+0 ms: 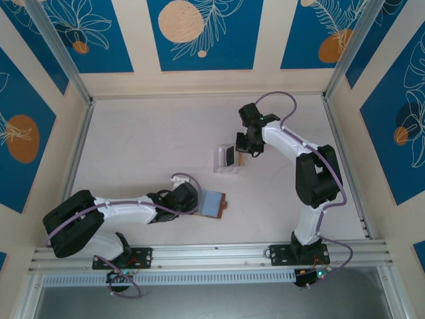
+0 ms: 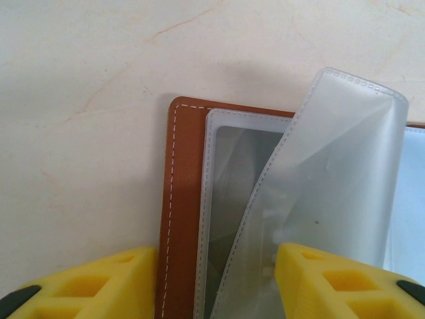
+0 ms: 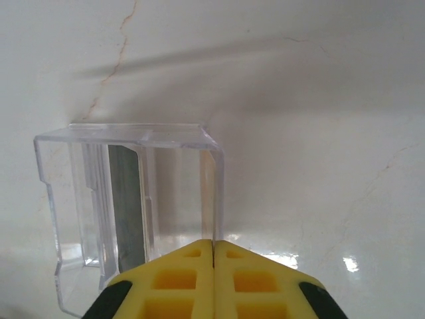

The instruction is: Put the credit cards into the card holder

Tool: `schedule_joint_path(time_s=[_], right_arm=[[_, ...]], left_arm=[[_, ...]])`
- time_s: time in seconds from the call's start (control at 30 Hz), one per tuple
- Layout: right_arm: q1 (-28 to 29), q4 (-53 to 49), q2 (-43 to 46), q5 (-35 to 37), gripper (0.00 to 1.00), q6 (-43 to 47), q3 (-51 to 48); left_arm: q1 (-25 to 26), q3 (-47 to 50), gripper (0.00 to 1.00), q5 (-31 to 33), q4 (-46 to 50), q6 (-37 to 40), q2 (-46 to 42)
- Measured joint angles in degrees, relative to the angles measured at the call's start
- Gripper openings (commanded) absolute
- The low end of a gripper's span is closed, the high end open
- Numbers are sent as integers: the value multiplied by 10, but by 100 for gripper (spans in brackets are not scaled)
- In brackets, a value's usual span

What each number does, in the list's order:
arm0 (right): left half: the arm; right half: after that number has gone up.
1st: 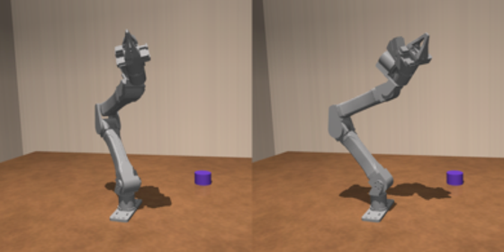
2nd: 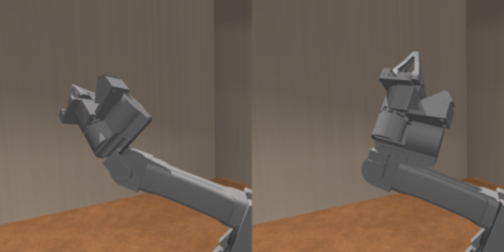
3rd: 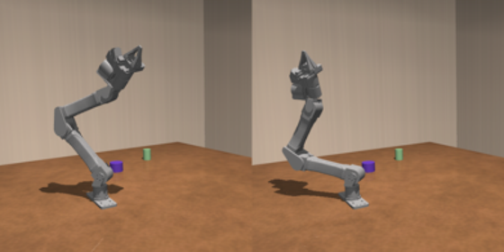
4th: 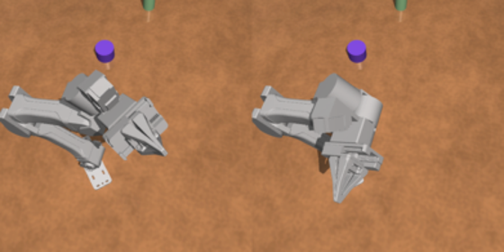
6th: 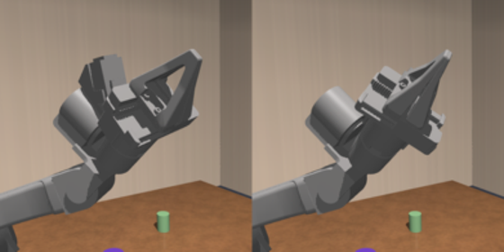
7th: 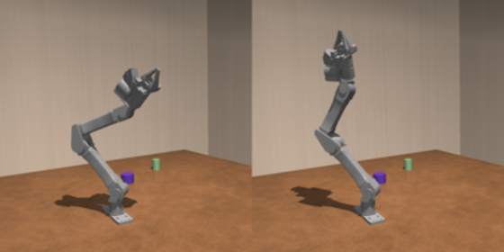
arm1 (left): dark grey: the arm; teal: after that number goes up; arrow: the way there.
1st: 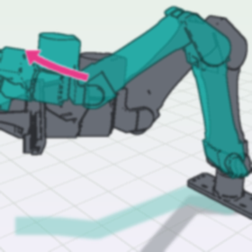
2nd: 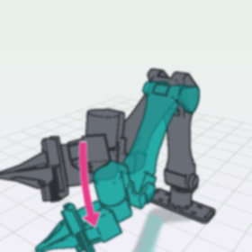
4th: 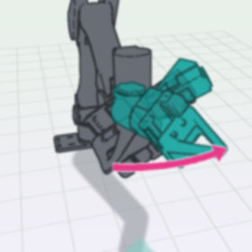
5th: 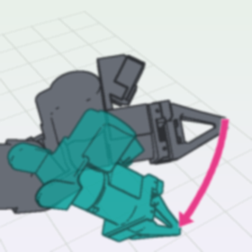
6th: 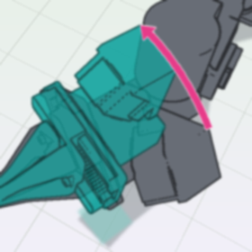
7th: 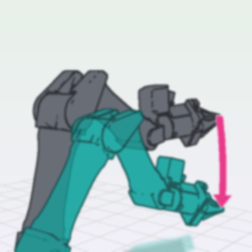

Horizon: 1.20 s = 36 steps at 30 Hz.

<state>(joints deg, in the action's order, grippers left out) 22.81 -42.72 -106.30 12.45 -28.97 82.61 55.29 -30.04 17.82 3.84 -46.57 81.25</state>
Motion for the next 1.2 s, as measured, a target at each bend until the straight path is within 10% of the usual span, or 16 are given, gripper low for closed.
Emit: schedule_joint_path(time_s=[0.3,0.7,1.2], right_arm=[[1,3,30,-11,0,7,-3],[79,137,320,-104,0,-33,-209],[209,411,299,-140,0,-145,-404]], left_arm=[[0,2,50,-1,-1,2,-7],[0,17,46,-12,-5,18,-31],[12,27,40,-17,0,17,-47]])
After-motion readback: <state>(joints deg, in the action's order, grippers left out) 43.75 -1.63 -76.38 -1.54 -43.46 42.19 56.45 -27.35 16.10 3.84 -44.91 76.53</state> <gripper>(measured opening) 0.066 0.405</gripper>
